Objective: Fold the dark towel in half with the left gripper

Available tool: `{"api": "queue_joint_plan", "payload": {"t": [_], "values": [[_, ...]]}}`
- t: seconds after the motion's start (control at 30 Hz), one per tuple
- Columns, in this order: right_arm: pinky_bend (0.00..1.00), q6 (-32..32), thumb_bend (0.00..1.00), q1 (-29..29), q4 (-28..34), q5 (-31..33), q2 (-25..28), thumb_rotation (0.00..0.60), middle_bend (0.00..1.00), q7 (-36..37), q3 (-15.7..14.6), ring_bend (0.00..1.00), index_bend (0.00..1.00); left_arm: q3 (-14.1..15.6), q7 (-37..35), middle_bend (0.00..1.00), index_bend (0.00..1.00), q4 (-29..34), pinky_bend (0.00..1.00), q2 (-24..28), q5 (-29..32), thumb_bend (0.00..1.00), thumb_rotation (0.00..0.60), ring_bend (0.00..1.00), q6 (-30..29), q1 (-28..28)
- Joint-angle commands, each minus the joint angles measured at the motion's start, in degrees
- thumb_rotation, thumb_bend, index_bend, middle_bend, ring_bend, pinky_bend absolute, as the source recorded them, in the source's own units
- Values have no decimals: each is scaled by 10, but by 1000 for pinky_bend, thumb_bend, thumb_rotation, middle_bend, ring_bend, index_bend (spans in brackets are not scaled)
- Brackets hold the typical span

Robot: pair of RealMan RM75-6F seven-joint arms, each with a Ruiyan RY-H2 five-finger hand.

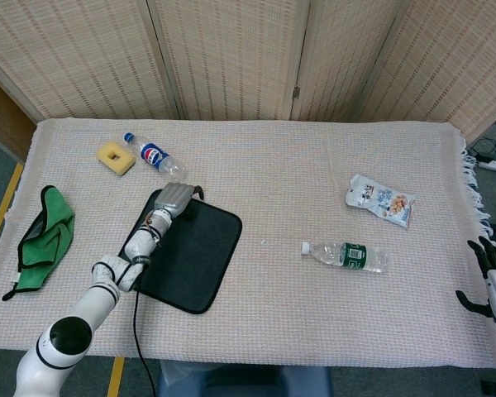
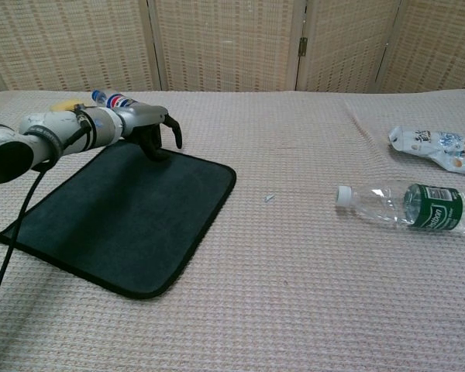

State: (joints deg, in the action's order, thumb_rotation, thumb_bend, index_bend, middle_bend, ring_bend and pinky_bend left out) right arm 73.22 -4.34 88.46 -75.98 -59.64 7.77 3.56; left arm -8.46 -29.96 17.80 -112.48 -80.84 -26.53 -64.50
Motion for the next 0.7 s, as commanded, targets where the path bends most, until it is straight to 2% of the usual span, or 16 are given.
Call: {"api": "queue_joint_plan", "payload": {"t": [0.03, 0.47, 0.7], "values": [[0, 0, 348, 0, -1, 1, 0, 600, 0, 1, 1, 0, 0, 7, -13, 1000, 364, -10, 1000, -6, -6, 488, 600, 1000, 4, -4], [0, 0, 348, 3, -1, 0, 3, 600, 0, 9, 0, 0, 0, 23, -39, 1000, 380, -44, 1000, -24, -18, 488, 600, 1000, 22, -8], [0, 2, 348, 4, -1, -2, 3, 600, 0, 10, -1, 0, 0, 26, -47, 1000, 482, -55, 1000, -29, -19, 486, 600, 1000, 12, -5]]}}
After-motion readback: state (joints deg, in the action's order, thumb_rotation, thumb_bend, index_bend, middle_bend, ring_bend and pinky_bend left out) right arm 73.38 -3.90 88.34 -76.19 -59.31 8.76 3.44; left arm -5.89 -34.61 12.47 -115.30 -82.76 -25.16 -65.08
